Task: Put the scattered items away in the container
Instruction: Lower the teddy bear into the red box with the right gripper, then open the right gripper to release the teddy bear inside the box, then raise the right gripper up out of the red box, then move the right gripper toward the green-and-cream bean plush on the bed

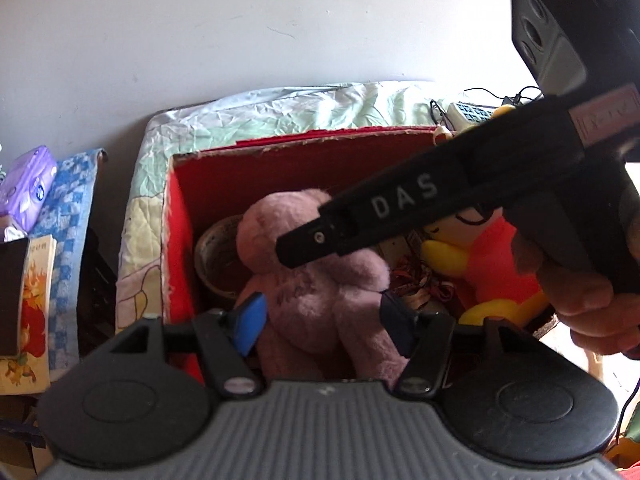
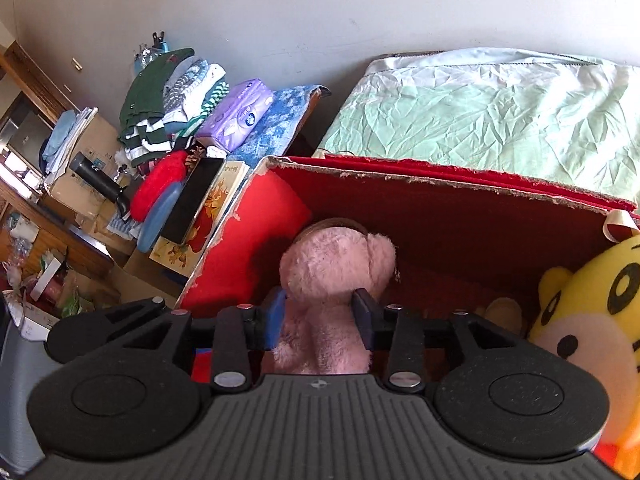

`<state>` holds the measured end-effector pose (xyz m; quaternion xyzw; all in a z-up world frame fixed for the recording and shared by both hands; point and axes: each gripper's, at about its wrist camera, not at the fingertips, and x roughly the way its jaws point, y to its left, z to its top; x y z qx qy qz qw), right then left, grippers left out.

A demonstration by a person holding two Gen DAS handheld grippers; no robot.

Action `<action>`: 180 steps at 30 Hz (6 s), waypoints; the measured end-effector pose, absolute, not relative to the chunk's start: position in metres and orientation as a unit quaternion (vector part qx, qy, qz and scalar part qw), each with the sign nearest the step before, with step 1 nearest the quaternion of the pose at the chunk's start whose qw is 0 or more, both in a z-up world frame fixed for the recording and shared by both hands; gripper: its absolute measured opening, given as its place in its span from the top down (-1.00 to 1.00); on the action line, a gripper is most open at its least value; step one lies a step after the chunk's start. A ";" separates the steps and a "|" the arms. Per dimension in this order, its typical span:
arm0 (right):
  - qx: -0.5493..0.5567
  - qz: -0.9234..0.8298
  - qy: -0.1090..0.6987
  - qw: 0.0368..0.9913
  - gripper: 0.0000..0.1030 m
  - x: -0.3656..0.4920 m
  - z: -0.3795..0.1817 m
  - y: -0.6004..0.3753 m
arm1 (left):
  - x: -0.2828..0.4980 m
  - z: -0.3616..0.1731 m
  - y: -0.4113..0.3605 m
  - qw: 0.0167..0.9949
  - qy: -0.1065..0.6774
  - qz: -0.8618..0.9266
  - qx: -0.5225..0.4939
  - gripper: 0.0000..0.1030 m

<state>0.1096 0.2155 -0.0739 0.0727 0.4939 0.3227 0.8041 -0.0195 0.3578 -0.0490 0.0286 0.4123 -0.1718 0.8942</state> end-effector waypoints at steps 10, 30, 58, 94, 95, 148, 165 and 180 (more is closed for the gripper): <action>0.109 0.318 0.538 0.773 0.15 0.122 -0.093 0.219 | -0.016 -0.051 0.358 0.894 0.413 -0.169 0.039 -0.30; 0.080 0.340 0.460 0.816 0.11 0.103 -0.084 0.239 | -0.014 -0.046 0.368 0.896 0.419 -0.145 0.016 0.00; 0.081 0.286 0.552 0.779 0.70 0.093 -0.103 0.219 | -0.026 -0.049 0.354 0.894 0.421 -0.114 0.101 -0.04; 0.135 0.269 0.533 0.791 0.58 0.093 -0.108 0.204 | -0.009 -0.051 0.341 0.884 0.446 -0.088 0.111 -0.17; 0.133 0.269 0.531 0.792 0.58 0.092 -0.108 0.204 | -0.009 -0.051 0.341 0.884 0.446 -0.088 0.110 -0.19; 0.156 0.215 0.441 0.857 0.34 0.072 -0.089 0.181 | -0.029 -0.038 0.340 0.893 0.438 -0.072 0.077 -0.38; 0.200 0.254 0.387 0.863 0.34 0.039 -0.058 0.135 | -0.053 0.004 0.332 0.927 0.370 -0.055 0.025 -0.61; 0.214 0.208 0.301 0.906 0.01 -0.016 -0.030 -0.035 | -0.105 0.034 0.212 0.933 0.307 -0.175 -0.060 -0.65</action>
